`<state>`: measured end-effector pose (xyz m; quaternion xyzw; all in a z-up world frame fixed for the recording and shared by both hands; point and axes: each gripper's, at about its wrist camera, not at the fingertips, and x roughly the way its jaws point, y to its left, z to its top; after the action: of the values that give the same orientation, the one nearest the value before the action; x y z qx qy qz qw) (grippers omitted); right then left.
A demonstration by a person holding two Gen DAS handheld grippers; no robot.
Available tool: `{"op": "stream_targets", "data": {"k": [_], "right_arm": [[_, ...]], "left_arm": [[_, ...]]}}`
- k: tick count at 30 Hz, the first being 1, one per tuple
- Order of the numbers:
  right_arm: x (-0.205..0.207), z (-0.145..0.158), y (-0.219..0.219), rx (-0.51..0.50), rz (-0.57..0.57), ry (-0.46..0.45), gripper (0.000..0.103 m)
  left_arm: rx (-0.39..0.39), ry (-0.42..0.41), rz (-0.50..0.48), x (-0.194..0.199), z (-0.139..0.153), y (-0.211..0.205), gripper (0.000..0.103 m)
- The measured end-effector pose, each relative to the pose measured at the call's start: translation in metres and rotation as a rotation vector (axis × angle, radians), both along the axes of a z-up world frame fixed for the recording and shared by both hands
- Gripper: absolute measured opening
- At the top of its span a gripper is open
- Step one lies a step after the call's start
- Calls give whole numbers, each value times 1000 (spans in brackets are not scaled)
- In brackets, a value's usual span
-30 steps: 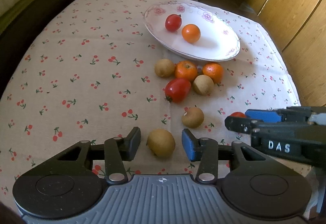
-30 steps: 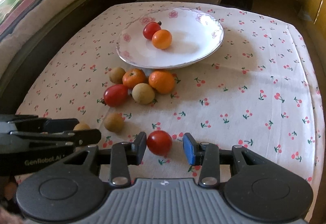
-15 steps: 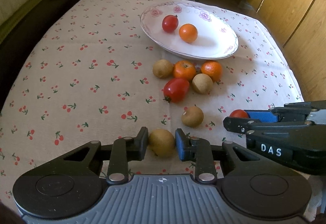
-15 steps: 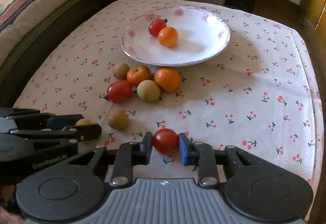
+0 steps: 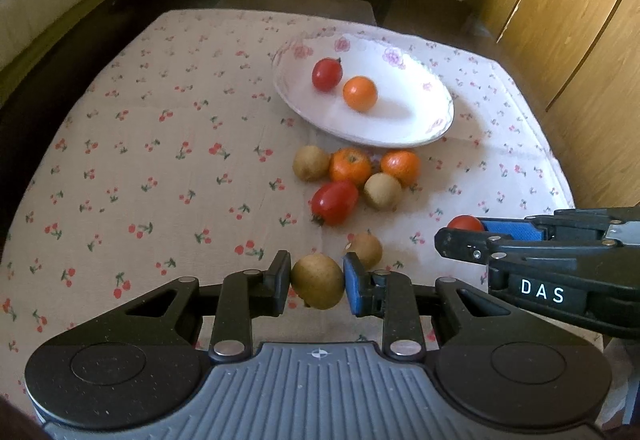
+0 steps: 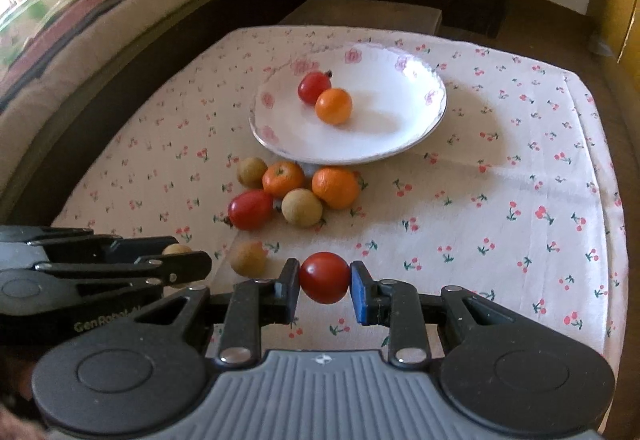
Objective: Organize fruits
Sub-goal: 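Carry both fruits into the white bowl and open both grippers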
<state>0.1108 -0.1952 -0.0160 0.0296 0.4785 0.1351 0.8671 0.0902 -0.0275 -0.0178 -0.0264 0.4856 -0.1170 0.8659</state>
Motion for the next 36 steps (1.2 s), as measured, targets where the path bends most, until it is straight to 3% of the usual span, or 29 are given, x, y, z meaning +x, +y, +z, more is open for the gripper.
{"op": "stream_targets", "data": {"k": [18, 36], "right_arm": [[48, 15, -7, 14, -42, -52, 29], [98, 0, -17, 3, -64, -40, 29]], "left_arm": [[-36, -58, 0, 56, 23, -21, 36], [-16, -32, 18, 103, 7, -35, 36]]}}
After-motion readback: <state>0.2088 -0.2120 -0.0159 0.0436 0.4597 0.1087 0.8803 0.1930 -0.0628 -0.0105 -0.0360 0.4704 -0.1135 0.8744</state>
